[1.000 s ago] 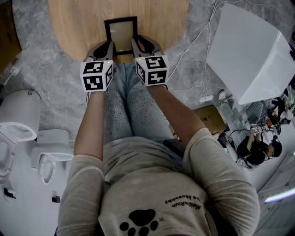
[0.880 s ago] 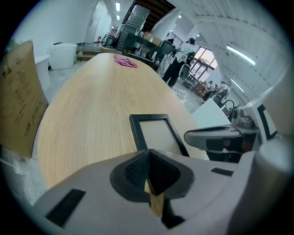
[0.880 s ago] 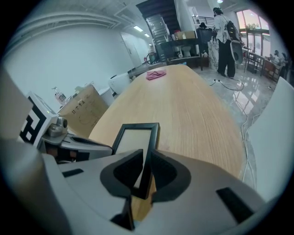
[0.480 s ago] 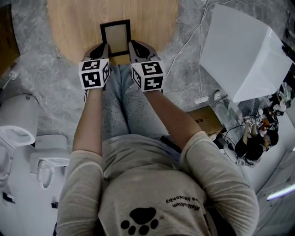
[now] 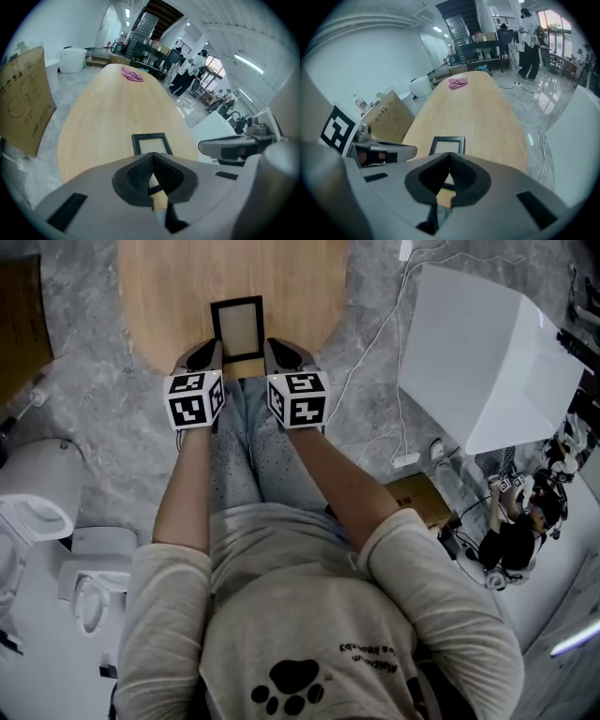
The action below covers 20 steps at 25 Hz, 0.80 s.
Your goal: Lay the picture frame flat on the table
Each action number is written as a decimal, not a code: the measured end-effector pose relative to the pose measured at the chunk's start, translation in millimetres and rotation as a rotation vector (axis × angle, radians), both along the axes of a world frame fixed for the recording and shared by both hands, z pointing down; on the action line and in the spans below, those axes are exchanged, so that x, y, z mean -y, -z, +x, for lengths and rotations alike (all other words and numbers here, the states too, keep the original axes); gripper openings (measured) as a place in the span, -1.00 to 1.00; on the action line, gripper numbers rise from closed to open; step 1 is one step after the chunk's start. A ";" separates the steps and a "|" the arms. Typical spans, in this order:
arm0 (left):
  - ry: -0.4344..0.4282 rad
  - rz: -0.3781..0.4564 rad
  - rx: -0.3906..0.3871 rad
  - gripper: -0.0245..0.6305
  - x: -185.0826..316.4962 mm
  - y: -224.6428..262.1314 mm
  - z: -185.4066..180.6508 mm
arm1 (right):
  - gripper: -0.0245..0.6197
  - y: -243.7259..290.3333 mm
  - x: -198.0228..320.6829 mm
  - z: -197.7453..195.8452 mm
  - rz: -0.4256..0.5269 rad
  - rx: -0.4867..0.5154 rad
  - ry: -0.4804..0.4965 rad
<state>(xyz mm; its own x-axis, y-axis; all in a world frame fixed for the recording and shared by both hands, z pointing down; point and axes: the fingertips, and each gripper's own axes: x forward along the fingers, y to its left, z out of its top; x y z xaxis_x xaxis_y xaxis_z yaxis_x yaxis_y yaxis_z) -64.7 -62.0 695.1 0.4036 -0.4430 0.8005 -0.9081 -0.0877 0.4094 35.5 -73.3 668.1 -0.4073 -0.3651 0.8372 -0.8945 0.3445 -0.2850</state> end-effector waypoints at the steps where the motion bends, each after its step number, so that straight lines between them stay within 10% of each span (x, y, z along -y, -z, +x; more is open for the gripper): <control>1: -0.004 0.004 0.002 -0.90 -1.2 6.8 0.7 | -0.89 5.5 0.0 0.2 0.004 -0.002 0.005; 20: 0.015 0.289 0.088 -0.90 32.3 197.5 -6.7 | -0.89 184.7 40.7 -1.9 0.275 0.089 0.014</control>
